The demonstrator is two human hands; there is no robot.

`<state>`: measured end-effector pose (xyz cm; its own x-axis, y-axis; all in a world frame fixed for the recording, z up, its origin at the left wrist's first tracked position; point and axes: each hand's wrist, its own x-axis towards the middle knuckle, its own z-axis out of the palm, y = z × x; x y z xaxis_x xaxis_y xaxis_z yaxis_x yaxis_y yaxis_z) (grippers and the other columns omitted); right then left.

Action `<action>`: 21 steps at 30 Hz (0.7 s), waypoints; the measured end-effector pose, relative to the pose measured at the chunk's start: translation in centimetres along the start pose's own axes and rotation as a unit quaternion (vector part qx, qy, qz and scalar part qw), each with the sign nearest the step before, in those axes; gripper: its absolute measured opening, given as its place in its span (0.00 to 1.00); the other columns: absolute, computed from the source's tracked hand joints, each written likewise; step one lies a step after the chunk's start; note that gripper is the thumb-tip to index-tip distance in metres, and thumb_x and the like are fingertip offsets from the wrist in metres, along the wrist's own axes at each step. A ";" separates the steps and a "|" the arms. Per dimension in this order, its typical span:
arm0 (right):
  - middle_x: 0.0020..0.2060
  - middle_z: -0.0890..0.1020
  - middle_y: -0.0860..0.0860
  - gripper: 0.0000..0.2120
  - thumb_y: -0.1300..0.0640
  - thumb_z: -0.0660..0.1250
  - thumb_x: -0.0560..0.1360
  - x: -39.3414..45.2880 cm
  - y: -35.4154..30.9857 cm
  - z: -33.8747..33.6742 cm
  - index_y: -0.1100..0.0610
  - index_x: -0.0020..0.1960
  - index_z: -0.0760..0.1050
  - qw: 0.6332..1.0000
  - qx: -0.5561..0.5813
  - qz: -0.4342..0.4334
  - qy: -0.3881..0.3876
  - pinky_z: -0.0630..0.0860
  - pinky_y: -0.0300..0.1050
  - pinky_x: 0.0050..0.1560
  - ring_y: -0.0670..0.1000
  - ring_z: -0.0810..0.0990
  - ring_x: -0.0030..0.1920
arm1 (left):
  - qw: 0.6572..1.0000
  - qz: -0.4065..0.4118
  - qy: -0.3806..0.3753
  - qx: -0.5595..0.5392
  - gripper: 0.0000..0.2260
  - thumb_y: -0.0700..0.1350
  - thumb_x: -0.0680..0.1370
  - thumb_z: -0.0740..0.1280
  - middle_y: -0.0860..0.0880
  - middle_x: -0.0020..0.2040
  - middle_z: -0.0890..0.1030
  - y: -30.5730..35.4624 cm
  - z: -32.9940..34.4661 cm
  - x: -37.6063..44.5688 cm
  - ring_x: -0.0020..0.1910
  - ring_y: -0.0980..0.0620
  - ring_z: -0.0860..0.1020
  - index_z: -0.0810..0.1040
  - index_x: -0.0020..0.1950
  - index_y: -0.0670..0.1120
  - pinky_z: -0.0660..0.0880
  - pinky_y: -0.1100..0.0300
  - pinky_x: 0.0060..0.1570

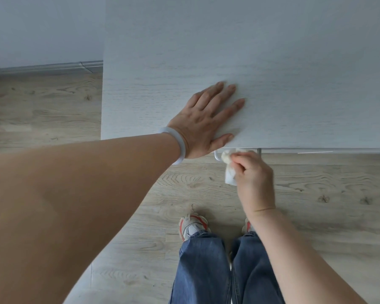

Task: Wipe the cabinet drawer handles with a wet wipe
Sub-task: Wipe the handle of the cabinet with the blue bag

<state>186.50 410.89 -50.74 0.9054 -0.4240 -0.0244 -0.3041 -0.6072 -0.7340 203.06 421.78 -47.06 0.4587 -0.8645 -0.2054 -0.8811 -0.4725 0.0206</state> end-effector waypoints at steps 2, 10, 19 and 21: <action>0.42 0.82 0.56 0.03 0.68 0.69 0.72 0.2 -1.2 1.4 0.63 0.42 0.80 0.999 -0.008 -0.026 -0.032 0.80 0.49 0.43 0.55 0.81 0.42 | 1.000 0.002 0.001 0.001 0.33 0.65 0.80 0.47 0.44 0.80 0.50 0.0 0.0 0.0 0.79 0.42 0.49 0.48 0.80 0.51 0.49 0.49 0.74; 0.45 0.85 0.55 0.04 0.70 0.71 0.71 0.3 2.2 -3.3 0.64 0.44 0.82 1.000 -0.021 -0.010 0.012 0.69 0.24 0.56 0.50 0.82 0.47 | 1.000 0.002 -0.003 -0.005 0.33 0.65 0.80 0.47 0.44 0.80 0.49 0.0 -0.1 0.1 0.79 0.42 0.48 0.47 0.80 0.51 0.49 0.49 0.75; 0.37 0.86 0.51 0.06 0.65 0.71 0.72 -3.0 -3.6 0.3 0.55 0.43 0.82 0.806 0.349 0.473 -0.060 0.81 0.46 0.44 0.49 0.85 0.37 | 1.000 0.001 0.004 -0.006 0.32 0.65 0.80 0.48 0.44 0.80 0.51 0.0 0.0 0.0 0.79 0.42 0.50 0.48 0.80 0.51 0.50 0.49 0.74; 0.43 0.85 0.55 0.04 0.68 0.68 0.74 -2.1 -4.9 2.2 0.61 0.45 0.80 0.637 0.524 0.564 -0.030 0.82 0.39 0.44 0.48 0.83 0.42 | 1.000 0.004 0.007 -0.003 0.32 0.65 0.80 0.48 0.43 0.80 0.52 0.0 0.1 0.0 0.78 0.42 0.50 0.49 0.80 0.50 0.51 0.49 0.74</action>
<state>186.74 416.23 -48.54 0.3053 -0.1485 -0.9406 -0.4340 0.8575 -0.2763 203.10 421.76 -47.13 0.4533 -0.8704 -0.1922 -0.8840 -0.4666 0.0278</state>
